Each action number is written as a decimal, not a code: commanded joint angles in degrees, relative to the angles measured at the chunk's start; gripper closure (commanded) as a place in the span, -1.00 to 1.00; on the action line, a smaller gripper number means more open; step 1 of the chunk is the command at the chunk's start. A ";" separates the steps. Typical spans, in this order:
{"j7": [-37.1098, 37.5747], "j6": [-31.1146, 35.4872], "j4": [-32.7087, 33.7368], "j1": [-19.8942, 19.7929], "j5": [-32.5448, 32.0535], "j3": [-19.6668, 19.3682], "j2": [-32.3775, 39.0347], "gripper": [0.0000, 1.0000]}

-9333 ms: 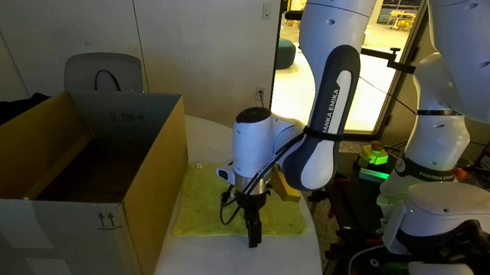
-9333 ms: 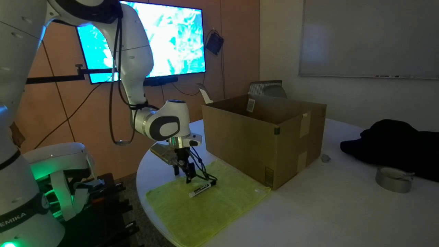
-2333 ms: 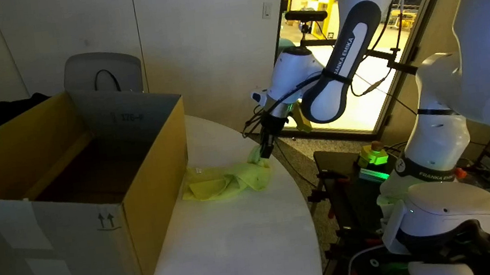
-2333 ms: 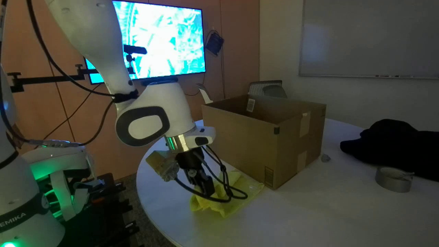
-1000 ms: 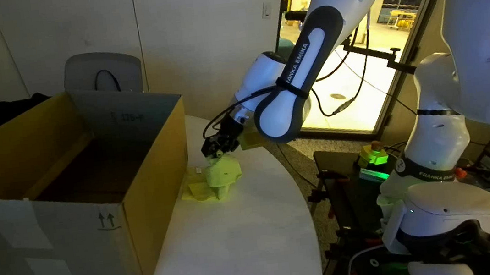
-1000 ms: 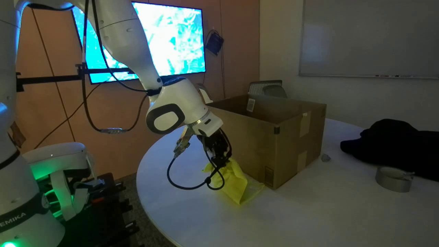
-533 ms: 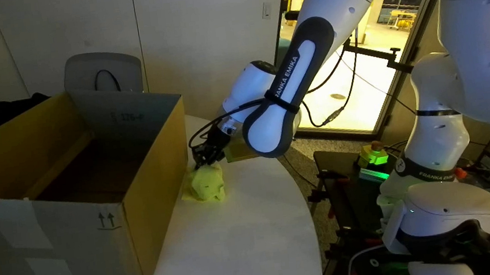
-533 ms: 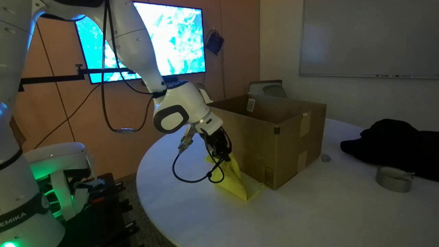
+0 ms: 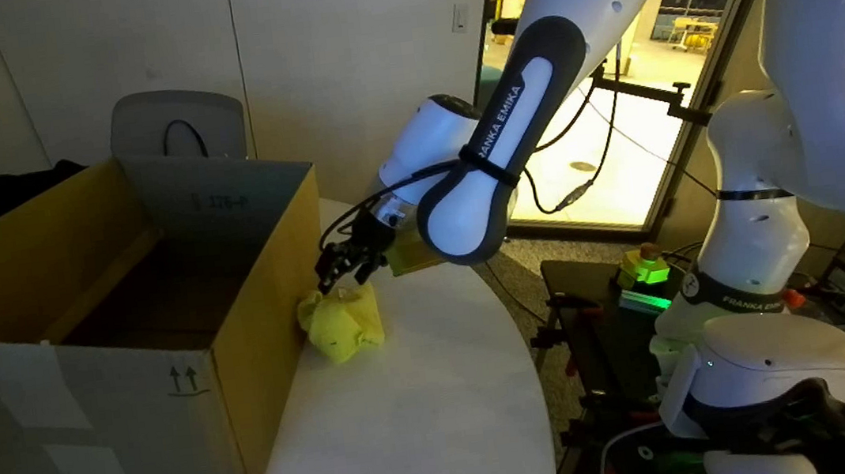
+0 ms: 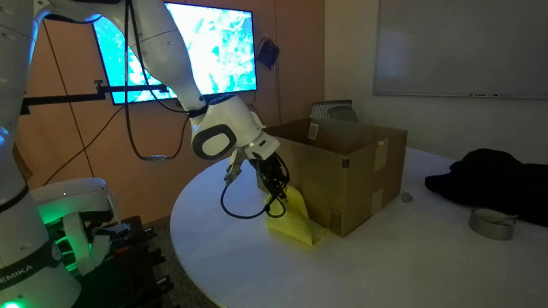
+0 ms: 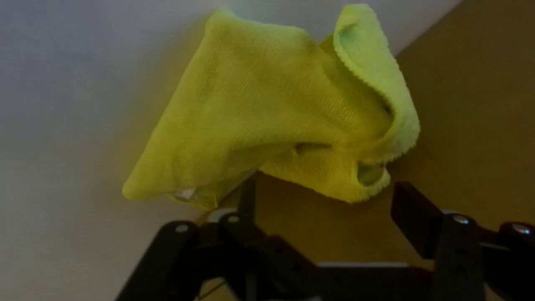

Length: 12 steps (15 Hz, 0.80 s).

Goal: Pick up the marker from the table and wrap it on the cloth, then pick up the cloth and put it in the box

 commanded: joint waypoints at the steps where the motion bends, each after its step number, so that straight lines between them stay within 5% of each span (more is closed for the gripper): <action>1: -6.53 -5.99 -3.02 -3.47 -5.04 1.72 -8.69 -1.00; 6: -15.13 -26.54 -0.31 -9.05 -13.15 4.40 -17.96 -1.00; 12: -27.78 -48.10 7.59 -10.85 -13.41 7.20 -18.30 -1.00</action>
